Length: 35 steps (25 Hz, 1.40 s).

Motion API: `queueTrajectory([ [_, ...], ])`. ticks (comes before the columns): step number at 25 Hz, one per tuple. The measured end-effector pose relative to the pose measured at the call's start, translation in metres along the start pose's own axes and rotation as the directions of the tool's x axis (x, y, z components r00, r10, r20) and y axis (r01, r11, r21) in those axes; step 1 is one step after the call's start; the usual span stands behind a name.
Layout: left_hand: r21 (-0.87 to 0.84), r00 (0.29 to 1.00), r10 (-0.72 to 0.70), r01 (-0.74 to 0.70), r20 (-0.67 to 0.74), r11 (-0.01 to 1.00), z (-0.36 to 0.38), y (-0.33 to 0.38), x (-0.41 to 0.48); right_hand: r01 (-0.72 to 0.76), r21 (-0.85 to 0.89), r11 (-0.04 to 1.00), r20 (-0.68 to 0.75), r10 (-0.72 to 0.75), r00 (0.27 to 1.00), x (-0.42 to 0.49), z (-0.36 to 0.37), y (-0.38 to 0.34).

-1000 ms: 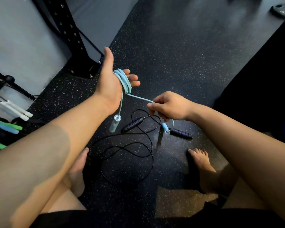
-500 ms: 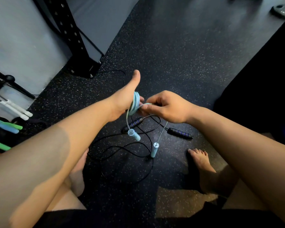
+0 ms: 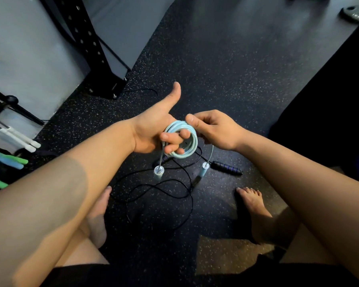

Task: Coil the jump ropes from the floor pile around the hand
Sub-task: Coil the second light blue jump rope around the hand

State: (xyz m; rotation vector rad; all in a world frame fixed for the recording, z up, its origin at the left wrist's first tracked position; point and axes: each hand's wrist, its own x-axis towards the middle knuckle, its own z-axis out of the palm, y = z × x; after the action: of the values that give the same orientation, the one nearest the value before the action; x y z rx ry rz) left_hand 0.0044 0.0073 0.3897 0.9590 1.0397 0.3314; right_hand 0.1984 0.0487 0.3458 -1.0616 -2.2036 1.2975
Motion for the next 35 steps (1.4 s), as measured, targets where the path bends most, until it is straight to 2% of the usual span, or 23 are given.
queueTrajectory([
  [3,-0.262,0.993,0.118,-0.117,-0.014,0.958,-0.001,0.001,-0.003,-0.096,0.065,0.993,-0.008,0.097,0.995,0.002,0.004,0.003],
  [6,-0.515,0.949,0.281,-0.315,-0.145,0.798,-0.004,0.001,-0.004,-0.184,0.024,0.983,0.033,0.183,0.983,0.005,0.009,0.012],
  [8,-0.599,0.907,0.344,-0.419,-0.243,0.683,-0.008,0.002,-0.005,-0.221,-0.065,0.973,0.093,0.226,0.970,0.004,0.013,0.018],
  [10,-0.619,0.864,0.374,-0.503,-0.338,0.603,-0.011,0.002,-0.006,-0.258,-0.150,0.954,0.155,0.280,0.947,0.001,0.014,0.019],
  [13,-0.584,0.794,0.382,-0.607,-0.473,0.538,-0.014,-0.001,-0.001,-0.282,-0.257,0.924,0.260,0.347,0.901,-0.001,0.013,0.015],
  [15,-0.510,0.742,0.363,-0.659,-0.564,0.553,-0.013,-0.002,0.004,-0.279,-0.286,0.917,0.327,0.367,0.871,-0.002,0.014,0.012],
  [17,-0.398,0.684,0.322,-0.675,-0.655,0.622,-0.014,-0.002,0.008,-0.273,-0.247,0.930,0.363,0.350,0.864,-0.003,0.016,0.008],
  [20,-0.214,0.643,0.267,-0.568,-0.717,0.795,-0.019,-0.005,0.016,-0.225,-0.133,0.965,0.350,0.258,0.901,-0.003,0.013,0.002],
  [22,-0.094,0.674,0.236,-0.414,-0.700,0.905,-0.018,-0.009,0.019,-0.180,-0.083,0.980,0.329,0.198,0.923,-0.002,0.010,0.000],
  [24,0.006,0.714,0.213,-0.281,-0.667,0.960,-0.016,-0.012,0.021,-0.152,-0.054,0.987,0.313,0.162,0.936,-0.002,0.009,-0.002],
  [28,0.148,0.843,0.134,-0.066,-0.521,0.987,-0.015,-0.019,0.024,-0.096,0.041,0.994,0.225,0.085,0.971,-0.003,0.005,-0.006],
  [31,0.252,0.956,0.048,0.028,-0.289,0.967,-0.004,-0.015,0.017,-0.037,0.043,0.998,0.132,0.031,0.991,-0.002,-0.002,-0.009],
  [33,0.306,0.979,-0.001,0.064,-0.202,0.950,0.003,-0.013,0.012,-0.008,0.026,1.000,0.067,0.006,0.998,-0.002,-0.004,-0.010],
  [35,0.285,0.994,-0.058,0.084,-0.098,0.955,0.005,-0.012,0.007,0.006,0.051,0.999,0.003,-0.006,1.000,-0.003,-0.006,-0.010],
])
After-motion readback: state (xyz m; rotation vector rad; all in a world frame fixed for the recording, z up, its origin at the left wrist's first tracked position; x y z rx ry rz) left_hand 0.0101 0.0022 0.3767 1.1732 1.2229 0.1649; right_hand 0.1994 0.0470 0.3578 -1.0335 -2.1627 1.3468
